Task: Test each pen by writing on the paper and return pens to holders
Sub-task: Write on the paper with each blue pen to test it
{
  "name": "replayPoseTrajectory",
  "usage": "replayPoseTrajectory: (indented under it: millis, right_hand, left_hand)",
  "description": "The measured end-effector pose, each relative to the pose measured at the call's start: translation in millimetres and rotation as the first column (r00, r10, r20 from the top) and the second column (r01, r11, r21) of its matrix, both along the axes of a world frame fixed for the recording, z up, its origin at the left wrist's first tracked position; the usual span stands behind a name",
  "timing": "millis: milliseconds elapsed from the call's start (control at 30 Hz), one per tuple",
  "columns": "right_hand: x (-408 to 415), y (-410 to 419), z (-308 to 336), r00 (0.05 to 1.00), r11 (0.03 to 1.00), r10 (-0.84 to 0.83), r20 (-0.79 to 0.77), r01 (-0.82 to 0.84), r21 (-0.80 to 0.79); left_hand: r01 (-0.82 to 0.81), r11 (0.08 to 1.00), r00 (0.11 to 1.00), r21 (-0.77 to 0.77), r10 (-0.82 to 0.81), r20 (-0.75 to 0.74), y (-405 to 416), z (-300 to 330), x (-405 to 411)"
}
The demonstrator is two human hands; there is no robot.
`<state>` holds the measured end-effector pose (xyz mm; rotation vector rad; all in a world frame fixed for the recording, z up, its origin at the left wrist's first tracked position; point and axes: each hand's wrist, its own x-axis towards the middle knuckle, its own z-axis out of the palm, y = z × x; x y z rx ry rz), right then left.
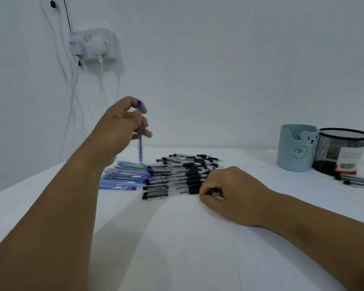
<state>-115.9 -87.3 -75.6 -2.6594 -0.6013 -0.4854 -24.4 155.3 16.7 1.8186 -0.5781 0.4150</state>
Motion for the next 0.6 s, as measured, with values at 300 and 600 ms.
replayPoseTrajectory:
  millis: [300,600]
  right_hand:
    - [-12.9,-29.6,79.8,0.979,0.956,-0.188,0.076,0.164,0.243]
    - [-23.0,-52.3,84.2,0.990,0.976,-0.138,0.002,0.135,0.172]
  left_hand:
    - [0.202,0.296,0.693,-0.934,-0.716,-0.077,-56.2,-13.7,-11.8]
    - [0.109,0.264,0.615,-0.958,-0.775,-0.144,-95.4,-29.3,-29.3]
